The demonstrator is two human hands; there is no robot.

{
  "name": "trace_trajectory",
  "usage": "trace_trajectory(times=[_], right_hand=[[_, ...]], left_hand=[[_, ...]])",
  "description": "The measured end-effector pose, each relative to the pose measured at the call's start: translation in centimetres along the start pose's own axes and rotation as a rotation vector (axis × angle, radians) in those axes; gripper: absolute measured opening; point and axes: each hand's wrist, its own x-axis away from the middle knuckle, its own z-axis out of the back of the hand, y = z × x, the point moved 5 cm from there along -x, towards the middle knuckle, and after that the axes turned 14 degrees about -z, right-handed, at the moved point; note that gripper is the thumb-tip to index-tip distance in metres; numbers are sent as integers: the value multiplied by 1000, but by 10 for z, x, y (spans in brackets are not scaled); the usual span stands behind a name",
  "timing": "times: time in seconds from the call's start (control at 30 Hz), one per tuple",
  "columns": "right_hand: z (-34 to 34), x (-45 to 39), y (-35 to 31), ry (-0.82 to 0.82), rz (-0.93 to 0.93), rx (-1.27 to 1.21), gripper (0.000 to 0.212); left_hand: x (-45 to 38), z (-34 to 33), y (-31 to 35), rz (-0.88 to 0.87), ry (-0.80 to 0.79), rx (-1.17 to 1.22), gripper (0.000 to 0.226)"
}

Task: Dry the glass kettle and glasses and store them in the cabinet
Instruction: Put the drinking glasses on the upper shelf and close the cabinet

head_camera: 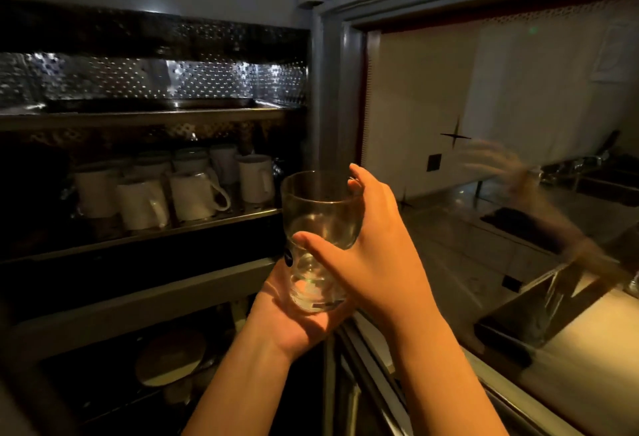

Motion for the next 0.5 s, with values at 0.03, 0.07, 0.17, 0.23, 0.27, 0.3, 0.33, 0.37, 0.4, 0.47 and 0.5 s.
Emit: trace_trajectory(times=[0.03,0.07,0.17,0.23,0.27,0.3,0.33,0.37,0.4,0.47,0.5], right_hand=[[-9,-1,-5,-6,6,-2,100],[-18,-2,-10,-8,8,-5,101],[-43,-6,-23,-12,-6,-43,105],[-61,-9,-32,-29,-12,-51,104],[-70,-11,-37,-35,-7,-51,104],[-79,-12,-43,-37,2,-52,103],[-87,-13,-49,-33,14,-56,102],[-95,-15,-54,-29,27,-62,101],[-102,-16,-60,-25,39,-69,100],[-116,-18,-71,-14,66,-83,99],[-122,-20,-76,-9,78,-95,98]], left_hand=[[0,4,9,-6,-8,-7,48],[1,7,18,-6,-15,-16,47],[5,15,45,-17,-36,-24,45],[6,21,65,-64,-66,-73,45],[8,24,75,-91,-74,-96,44],[9,27,85,-106,-81,-104,43],[11,30,95,-117,-84,-100,41],[13,33,104,-130,-79,-100,40],[15,35,115,-143,-77,-97,40],[17,43,134,-161,-51,-91,43],[18,46,142,-181,-27,-99,43]])
